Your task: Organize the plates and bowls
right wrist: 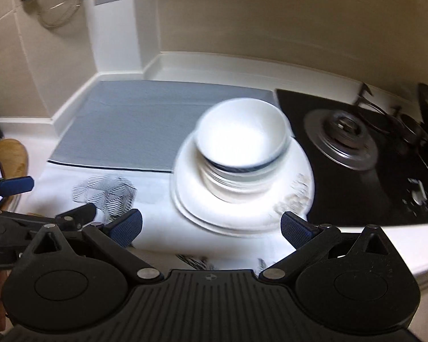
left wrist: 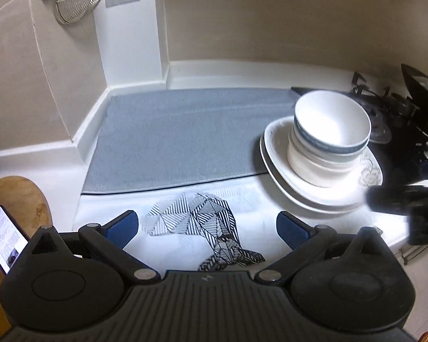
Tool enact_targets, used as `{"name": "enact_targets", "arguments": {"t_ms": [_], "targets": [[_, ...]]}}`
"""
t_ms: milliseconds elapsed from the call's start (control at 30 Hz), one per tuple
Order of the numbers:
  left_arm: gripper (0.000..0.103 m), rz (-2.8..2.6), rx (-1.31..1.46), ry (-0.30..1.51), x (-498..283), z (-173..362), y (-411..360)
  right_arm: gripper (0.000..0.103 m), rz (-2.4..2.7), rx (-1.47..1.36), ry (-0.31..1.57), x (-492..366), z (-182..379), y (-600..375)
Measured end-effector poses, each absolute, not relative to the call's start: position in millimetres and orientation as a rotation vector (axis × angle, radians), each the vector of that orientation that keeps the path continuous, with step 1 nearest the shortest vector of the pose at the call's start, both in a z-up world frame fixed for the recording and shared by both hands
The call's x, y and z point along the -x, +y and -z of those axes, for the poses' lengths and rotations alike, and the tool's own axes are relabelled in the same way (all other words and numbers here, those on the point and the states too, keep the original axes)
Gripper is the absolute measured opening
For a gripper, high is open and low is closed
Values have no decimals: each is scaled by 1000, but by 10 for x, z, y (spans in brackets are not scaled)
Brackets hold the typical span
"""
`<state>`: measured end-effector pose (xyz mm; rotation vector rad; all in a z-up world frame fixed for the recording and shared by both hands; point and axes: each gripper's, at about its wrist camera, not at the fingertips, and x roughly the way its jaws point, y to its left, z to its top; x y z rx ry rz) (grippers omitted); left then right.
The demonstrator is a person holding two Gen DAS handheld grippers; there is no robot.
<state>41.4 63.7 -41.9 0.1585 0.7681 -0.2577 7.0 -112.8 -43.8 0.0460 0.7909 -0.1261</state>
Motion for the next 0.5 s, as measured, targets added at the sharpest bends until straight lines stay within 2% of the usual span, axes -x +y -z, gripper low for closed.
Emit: {"name": "enact_targets", "arguments": {"t_ms": [233, 500], "targets": [[103, 302, -215, 839, -424, 499, 447, 103, 206, -91, 798, 68, 524, -1331], [103, 251, -379, 776, -388, 481, 235, 103, 234, -107, 803, 70, 543, -1396]]}}
